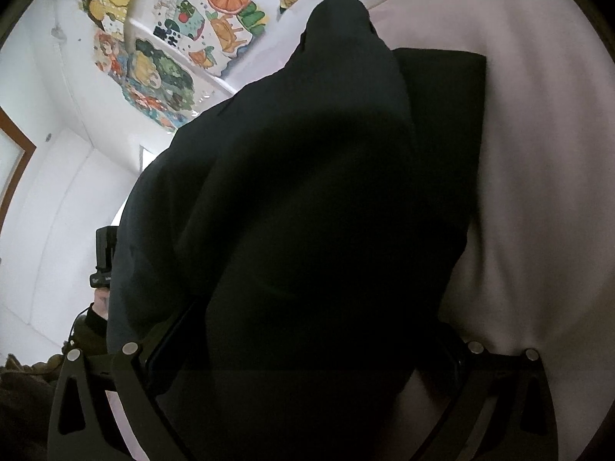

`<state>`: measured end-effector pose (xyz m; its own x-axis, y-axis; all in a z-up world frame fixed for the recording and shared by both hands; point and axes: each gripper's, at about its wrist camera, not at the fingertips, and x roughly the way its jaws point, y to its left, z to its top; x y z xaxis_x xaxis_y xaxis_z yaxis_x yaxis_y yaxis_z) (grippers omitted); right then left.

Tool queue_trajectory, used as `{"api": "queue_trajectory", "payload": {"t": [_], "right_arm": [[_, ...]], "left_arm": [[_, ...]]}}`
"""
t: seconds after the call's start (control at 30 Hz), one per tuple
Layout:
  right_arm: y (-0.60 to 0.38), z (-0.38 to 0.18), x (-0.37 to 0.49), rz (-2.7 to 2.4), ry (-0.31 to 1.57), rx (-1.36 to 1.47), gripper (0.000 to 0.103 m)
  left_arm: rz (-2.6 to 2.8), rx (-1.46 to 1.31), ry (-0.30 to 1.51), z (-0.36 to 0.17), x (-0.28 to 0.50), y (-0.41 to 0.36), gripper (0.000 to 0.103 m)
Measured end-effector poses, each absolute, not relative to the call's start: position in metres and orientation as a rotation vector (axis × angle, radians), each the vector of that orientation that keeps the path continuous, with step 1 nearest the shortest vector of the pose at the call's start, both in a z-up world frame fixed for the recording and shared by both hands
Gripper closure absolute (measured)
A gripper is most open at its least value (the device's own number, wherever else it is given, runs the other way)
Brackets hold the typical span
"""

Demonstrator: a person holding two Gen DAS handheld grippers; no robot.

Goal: Fold large clothes
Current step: 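Lift and fold the jacket over again with both tools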

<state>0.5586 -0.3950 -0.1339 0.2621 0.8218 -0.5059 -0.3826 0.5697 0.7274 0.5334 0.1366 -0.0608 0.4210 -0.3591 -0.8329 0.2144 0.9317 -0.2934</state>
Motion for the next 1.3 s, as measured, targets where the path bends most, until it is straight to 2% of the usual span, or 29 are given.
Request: {"api": "queue_trajectory", "payload": {"t": [0.73,0.8,1.0,1.13,1.2,1.27,1.3], "right_arm": [[-0.384,-0.126,0.557,0.840,0.995,0.453,0.001],[-0.383,-0.123,0.556,0.832,0.987,0.439,0.003],[-0.381,-0.111,0.550,0.833,0.962,0.424,0.028],[-0.381,-0.101,0.544,0.825,0.936,0.409,0.046],[-0.382,-0.095,0.541,0.820,0.920,0.406,0.052],[-0.381,-0.092,0.538,0.816,0.910,0.406,0.056],[-0.381,-0.091,0.538,0.815,0.906,0.409,0.057]], "left_arm": [[-0.325,-0.123,1.055,-0.068,0.520,0.134,0.001],[-0.324,-0.126,1.057,-0.068,0.520,0.134,0.001],[-0.324,-0.157,1.059,-0.064,0.520,0.138,0.001],[-0.311,-0.160,1.030,-0.057,0.516,0.133,0.011],[-0.303,-0.186,1.012,-0.053,0.514,0.133,0.022],[-0.295,-0.235,0.987,-0.049,0.511,0.138,0.040],[-0.292,-0.252,0.973,-0.047,0.509,0.139,0.045]]}}
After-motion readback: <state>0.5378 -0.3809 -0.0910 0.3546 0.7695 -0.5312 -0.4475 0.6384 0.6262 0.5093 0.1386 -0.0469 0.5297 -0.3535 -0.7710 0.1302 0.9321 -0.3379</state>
